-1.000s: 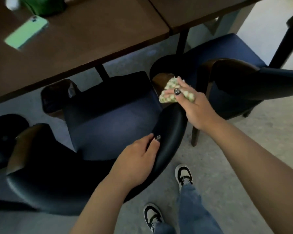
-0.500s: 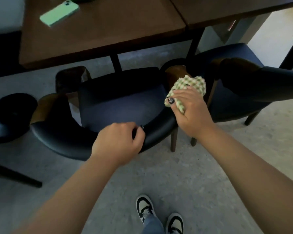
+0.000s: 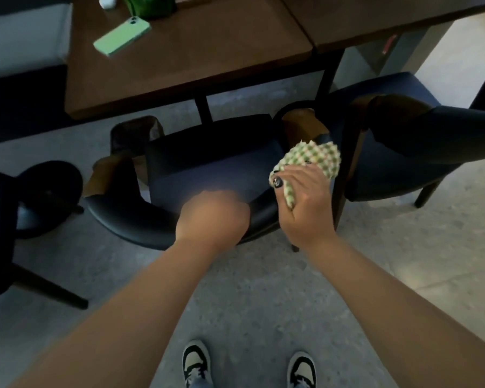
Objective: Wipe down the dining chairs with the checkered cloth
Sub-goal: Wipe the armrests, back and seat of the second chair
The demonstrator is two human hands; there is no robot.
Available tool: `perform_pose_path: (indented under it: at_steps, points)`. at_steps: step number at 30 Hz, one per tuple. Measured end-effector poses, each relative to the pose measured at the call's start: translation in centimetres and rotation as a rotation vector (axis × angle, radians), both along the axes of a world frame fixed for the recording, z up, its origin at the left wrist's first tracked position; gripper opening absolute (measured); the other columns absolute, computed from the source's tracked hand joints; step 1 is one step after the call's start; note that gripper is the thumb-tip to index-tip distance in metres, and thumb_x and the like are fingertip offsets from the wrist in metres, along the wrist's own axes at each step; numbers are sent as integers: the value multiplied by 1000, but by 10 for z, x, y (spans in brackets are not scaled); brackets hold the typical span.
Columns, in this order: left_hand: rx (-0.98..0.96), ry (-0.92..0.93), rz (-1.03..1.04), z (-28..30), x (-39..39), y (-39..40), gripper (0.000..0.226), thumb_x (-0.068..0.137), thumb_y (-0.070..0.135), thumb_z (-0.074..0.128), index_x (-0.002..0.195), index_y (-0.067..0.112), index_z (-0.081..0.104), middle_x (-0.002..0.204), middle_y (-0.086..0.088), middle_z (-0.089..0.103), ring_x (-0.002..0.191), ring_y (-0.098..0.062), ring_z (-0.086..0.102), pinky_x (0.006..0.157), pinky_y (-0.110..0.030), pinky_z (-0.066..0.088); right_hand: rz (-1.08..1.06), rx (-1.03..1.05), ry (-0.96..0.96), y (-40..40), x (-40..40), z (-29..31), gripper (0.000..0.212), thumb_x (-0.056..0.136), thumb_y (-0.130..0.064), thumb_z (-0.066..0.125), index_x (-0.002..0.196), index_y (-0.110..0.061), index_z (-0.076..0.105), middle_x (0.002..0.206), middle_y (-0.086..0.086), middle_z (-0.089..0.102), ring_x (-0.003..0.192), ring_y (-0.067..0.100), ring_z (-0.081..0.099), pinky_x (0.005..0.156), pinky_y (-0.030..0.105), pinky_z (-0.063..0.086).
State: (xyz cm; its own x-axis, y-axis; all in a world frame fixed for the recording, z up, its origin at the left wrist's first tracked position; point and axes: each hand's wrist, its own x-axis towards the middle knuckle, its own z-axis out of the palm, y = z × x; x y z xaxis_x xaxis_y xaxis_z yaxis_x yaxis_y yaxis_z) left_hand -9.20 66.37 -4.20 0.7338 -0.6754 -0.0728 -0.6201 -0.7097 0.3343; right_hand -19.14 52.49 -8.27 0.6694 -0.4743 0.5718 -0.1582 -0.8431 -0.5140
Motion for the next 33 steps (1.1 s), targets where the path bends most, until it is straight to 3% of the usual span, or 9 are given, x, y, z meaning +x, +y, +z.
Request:
perform_pose_path:
  at_steps: [5, 8, 10, 12, 14, 16, 22, 27, 33]
  points:
    - [-7, 48, -53, -1, 4, 2, 29, 91, 30, 43, 74, 16, 61, 62, -1, 57, 61, -25, 54, 50, -30, 33, -71, 24, -55, 12, 7, -1, 30, 92, -16, 49, 91, 2, 72, 93, 11, 70, 96, 28, 65, 100, 47, 40]
    - [-28, 258, -245, 7, 25, 19, 29, 98, 29, 39, 104, 26, 67, 92, 1, 70, 87, -24, 63, 73, -35, 50, -81, -5, -52, 13, 6, 1, 29, 92, -15, 49, 91, 3, 72, 94, 12, 70, 94, 30, 64, 101, 43, 39]
    - [14, 286, -445, 11, 55, 49, 32, 101, 33, 38, 118, 31, 65, 111, 7, 69, 103, -17, 62, 89, -35, 50, -82, -1, -30, 13, 7, 3, 29, 93, -15, 49, 93, 4, 71, 95, 14, 69, 95, 31, 63, 102, 41, 38]
    - [137, 174, -575, 9, 99, 86, 40, 100, 43, 31, 105, 26, 66, 104, 8, 69, 100, -18, 63, 85, -37, 50, -85, -14, 15, 12, 6, 4, 30, 93, -15, 49, 95, 5, 71, 96, 16, 69, 95, 33, 63, 102, 38, 37]
    - [211, 102, -559, 8, 147, 120, 55, 96, 50, 21, 88, 18, 65, 89, 3, 67, 87, -22, 64, 77, -39, 50, -76, -24, 77, 10, 5, 6, 33, 94, -18, 47, 97, 4, 71, 98, 17, 69, 97, 34, 62, 102, 37, 37]
    - [79, 77, -528, 1, 181, 142, 60, 92, 48, 22, 76, 10, 65, 79, -5, 67, 77, -28, 62, 73, -42, 48, -76, -31, 131, 9, 4, 8, 35, 94, -20, 46, 99, 4, 71, 100, 18, 68, 98, 36, 61, 102, 39, 37]
    - [-219, -37, -454, -29, 193, 154, 52, 82, 26, 27, 85, 7, 76, 83, -9, 73, 74, -30, 62, 82, -44, 47, -170, -43, 99, 53, 10, 6, 31, 96, -13, 45, 100, 5, 70, 99, 19, 68, 99, 33, 60, 96, 48, 40]
    - [-305, -18, -419, -32, 194, 155, 50, 79, 26, 29, 79, 8, 75, 79, -7, 72, 73, -27, 62, 81, -44, 47, -367, 0, 105, 109, 23, 5, 36, 95, -19, 43, 99, 5, 69, 102, 17, 67, 102, 33, 60, 103, 53, 36]
    - [-354, 3, -393, -33, 193, 156, 47, 79, 25, 31, 77, 8, 75, 76, -6, 71, 70, -24, 61, 78, -40, 47, -406, 24, 116, 195, 54, 6, 36, 93, -19, 44, 107, 2, 68, 110, 14, 67, 110, 31, 59, 101, 54, 37]
